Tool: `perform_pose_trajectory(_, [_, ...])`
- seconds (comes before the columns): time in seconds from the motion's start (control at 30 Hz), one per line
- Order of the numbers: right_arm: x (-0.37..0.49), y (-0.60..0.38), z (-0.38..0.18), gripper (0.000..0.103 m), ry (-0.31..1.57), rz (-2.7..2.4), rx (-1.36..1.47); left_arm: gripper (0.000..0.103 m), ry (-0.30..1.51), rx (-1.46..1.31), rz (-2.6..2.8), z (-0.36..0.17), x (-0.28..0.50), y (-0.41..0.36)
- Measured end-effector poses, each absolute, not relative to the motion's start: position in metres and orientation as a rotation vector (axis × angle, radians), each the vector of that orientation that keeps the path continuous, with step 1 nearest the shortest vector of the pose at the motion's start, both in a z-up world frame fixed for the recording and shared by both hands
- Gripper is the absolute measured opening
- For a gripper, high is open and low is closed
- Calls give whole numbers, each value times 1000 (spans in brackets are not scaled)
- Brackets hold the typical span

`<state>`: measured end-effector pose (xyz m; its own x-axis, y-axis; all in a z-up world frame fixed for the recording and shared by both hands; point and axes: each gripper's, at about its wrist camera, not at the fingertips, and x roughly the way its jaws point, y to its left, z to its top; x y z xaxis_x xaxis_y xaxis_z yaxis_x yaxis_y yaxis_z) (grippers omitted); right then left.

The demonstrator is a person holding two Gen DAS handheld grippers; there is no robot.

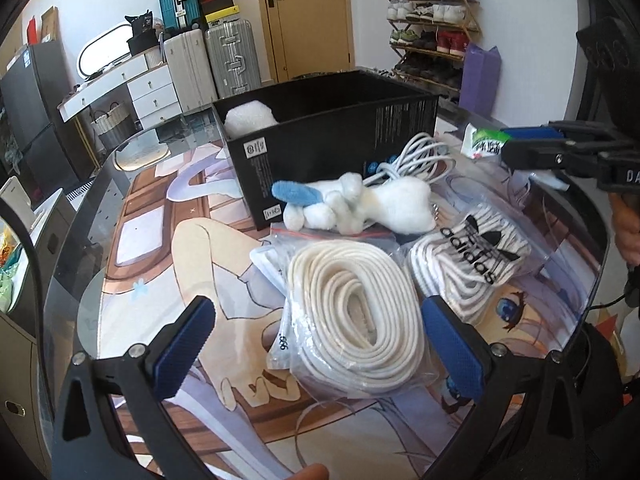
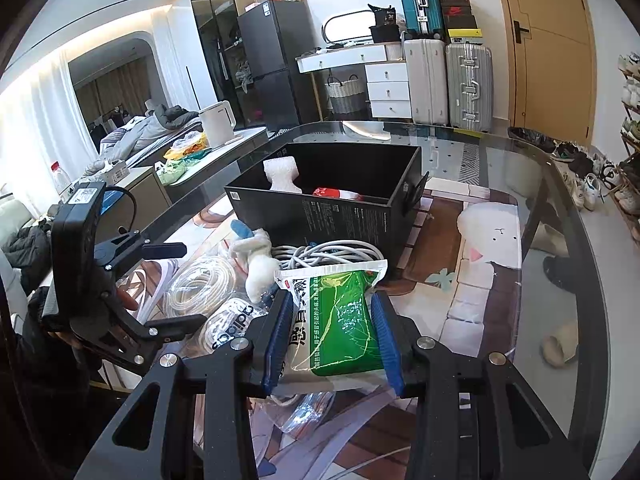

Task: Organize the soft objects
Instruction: 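Grasp the clear bag of white rope with the left tool while the right tool holds the green packet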

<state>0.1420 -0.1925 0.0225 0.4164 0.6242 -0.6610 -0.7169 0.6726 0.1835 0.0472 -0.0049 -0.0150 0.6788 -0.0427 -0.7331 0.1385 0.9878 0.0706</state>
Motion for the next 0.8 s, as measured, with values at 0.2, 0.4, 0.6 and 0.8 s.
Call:
perform_pose_trajectory(0.2, [142,-193,23,41,769,845,-136,103,835,87,-96,-16,50,4])
perform_pose_trajectory(0.4, [142,-192,22,41,770,845,-137,103,839,94,-111,-16,49,2])
perform_pose_trajectory(0.6, [142,-192,22,41,770,847,-136,90,843,130,-131,-20,50,-6])
perform_pose_trajectory(0.8, [142,-192,23,41,769,846,-136,55,834,84,-200,-11,47,-1])
